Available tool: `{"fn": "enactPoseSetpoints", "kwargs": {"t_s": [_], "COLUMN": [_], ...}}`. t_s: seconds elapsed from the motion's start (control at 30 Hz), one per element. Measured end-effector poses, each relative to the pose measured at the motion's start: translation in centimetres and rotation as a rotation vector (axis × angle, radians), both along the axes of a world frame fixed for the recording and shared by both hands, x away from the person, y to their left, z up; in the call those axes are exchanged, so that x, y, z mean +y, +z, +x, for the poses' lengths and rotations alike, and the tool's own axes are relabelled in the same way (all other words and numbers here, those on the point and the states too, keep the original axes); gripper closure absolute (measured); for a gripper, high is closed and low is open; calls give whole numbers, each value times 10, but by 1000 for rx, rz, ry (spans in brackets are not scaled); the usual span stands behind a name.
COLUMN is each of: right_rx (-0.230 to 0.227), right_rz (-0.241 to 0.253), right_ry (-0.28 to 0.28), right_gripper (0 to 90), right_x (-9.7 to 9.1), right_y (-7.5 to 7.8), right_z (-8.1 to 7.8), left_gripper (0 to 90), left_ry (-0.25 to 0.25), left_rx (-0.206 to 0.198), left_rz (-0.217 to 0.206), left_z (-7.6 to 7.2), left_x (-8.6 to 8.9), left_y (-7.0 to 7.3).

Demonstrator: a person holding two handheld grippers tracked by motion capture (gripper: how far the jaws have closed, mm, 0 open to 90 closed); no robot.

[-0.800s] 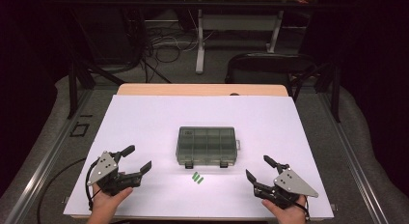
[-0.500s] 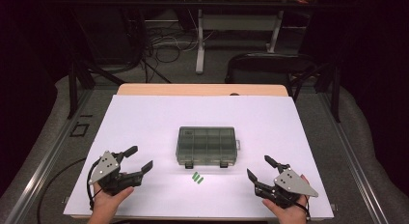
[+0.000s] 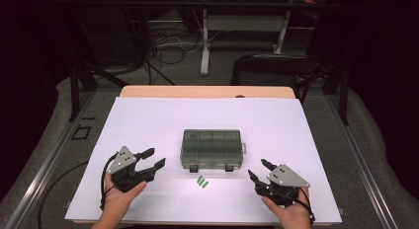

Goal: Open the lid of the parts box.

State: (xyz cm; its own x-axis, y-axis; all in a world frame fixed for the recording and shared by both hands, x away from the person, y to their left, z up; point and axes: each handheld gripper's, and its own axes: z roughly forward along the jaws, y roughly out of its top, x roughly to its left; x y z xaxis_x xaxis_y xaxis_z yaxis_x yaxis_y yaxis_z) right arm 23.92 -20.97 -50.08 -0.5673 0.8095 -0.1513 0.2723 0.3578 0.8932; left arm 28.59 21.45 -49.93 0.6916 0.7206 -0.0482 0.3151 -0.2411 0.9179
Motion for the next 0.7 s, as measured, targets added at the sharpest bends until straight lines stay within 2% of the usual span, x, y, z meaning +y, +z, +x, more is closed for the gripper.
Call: {"fn": "enactPoseSetpoints", "kwargs": {"t_s": [0.03,0.07,0.1,0.13,0.2,0.27,0.3,0.33,0.37,0.43,0.47,0.5,0.57,0.7], "right_rx": [0,-9,0,27,25,42,59,100,100,123,141,154,148,175], "right_rz": [0,16,11,-16,-16,-12,3,28,28,20,2,-17,-13,-22], "right_ry": [0,3,4,6,-1,1,4,25,25,33,36,39,38,22], "right_gripper": [504,535,566,639,700,729,766,807,807,860,887,898,900,900], "right_x": [0,2,4,6,7,7,6,6,6,8,11,12,14,16], "right_y": [0,-1,0,1,1,1,1,0,0,-1,-2,-2,-3,-6], "right_z": [0,2,4,7,13,16,20,27,27,34,38,40,42,49], "left_gripper": [457,474,507,575,626,655,690,765,794,816,847,859,874,899], "left_ry": [-4,-4,-9,-28,-23,-16,-12,-9,-9,-10,0,0,0,-2], "left_rx": [9,12,19,69,76,106,115,130,130,157,169,169,181,218], "left_rz": [9,11,22,24,24,19,18,33,33,45,78,78,86,81], "left_z": [2,3,5,9,11,15,17,21,21,24,25,25,27,32], "left_x": [-2,-4,-5,-8,-9,-10,-11,-14,-14,-17,-21,-21,-24,-26], "left_y": [1,2,3,6,7,9,9,8,8,6,4,4,2,-1]}}
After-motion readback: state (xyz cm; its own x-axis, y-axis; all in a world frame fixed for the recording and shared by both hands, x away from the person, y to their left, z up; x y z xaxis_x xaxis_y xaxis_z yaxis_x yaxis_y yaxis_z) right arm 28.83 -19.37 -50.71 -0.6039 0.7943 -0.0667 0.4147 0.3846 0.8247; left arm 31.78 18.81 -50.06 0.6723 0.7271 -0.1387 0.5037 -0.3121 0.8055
